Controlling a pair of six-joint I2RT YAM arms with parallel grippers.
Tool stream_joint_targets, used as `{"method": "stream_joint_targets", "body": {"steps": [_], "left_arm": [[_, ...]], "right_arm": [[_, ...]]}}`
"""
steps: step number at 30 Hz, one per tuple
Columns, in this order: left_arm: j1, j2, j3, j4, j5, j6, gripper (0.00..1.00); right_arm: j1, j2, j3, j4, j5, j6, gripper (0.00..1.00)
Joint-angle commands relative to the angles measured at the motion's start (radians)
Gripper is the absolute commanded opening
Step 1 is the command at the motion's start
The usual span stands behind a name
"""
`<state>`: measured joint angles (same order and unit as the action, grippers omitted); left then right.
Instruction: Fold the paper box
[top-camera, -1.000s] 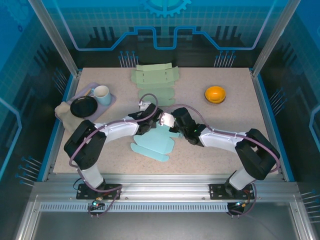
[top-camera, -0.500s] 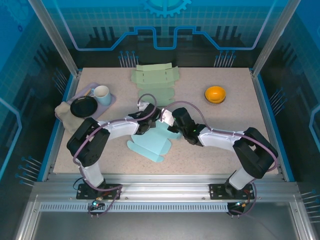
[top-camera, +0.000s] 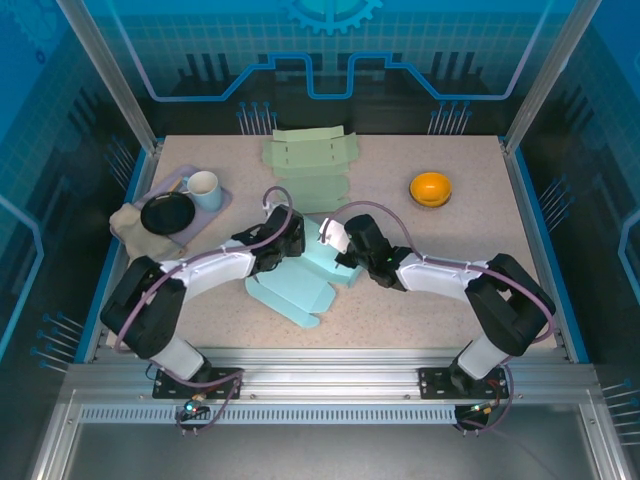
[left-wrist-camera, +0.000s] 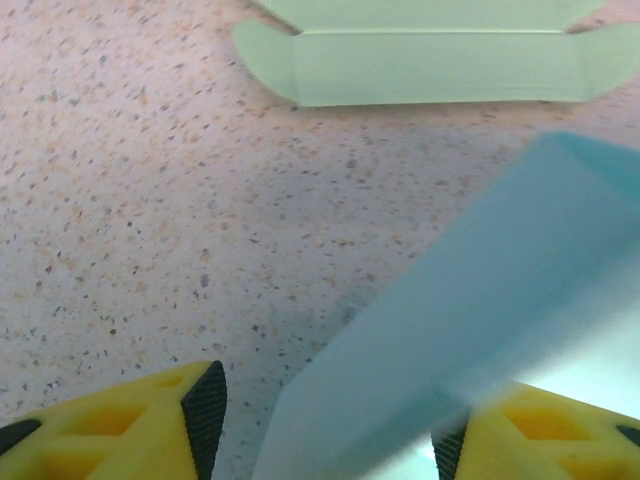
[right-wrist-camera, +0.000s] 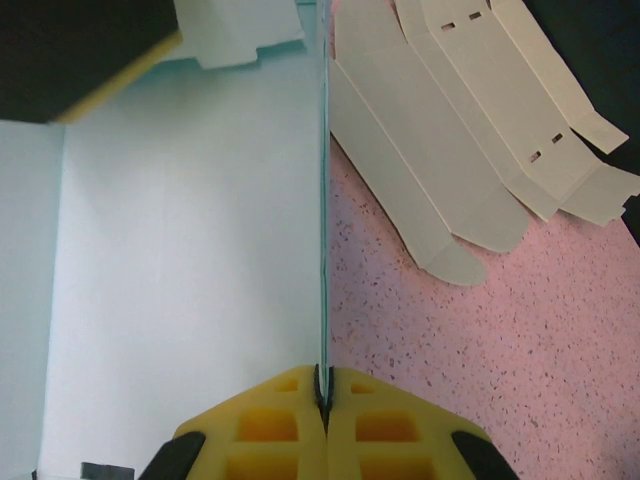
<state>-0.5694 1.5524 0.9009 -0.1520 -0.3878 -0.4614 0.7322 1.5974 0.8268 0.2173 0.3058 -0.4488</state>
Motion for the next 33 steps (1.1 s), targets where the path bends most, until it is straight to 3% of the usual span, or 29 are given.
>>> {"method": "stream_joint_targets", "body": {"steps": [1,8,14,18,21,25,33], "left_arm": [[0.01,-0.084,-0.02,0.0,0.111,0.089,0.61],[0.071,-0.102,-0.023,-0.01,0.209,0.231,0.6],[0.118,-0.118,-0.112,0.144,0.436,0.311,0.57],[0.129,-0.164,-0.199,0.254,0.57,0.32,0.57],[0.129,-0.159,-0.208,0.263,0.559,0.311,0.55],[0.129,-0.137,-0.179,0.241,0.513,0.292,0.45],[0.125,-0.139,-0.172,0.227,0.453,0.27,0.28]], "right_arm": [[-0.011,0.01,0.028,-0.041,-0.007,-0.028,0.0],[-0.011,-0.005,0.039,-0.06,-0.053,-0.143,0.0],[-0.056,-0.063,0.023,-0.118,-0.289,-0.218,0.0],[-0.095,-0.089,0.033,-0.174,-0.384,-0.261,0.0],[-0.107,-0.109,0.027,-0.19,-0.42,-0.298,0.0],[-0.108,-0.116,0.035,-0.201,-0.437,-0.298,0.0],[-0.101,-0.104,0.041,-0.217,-0.398,-0.289,0.0]]}}
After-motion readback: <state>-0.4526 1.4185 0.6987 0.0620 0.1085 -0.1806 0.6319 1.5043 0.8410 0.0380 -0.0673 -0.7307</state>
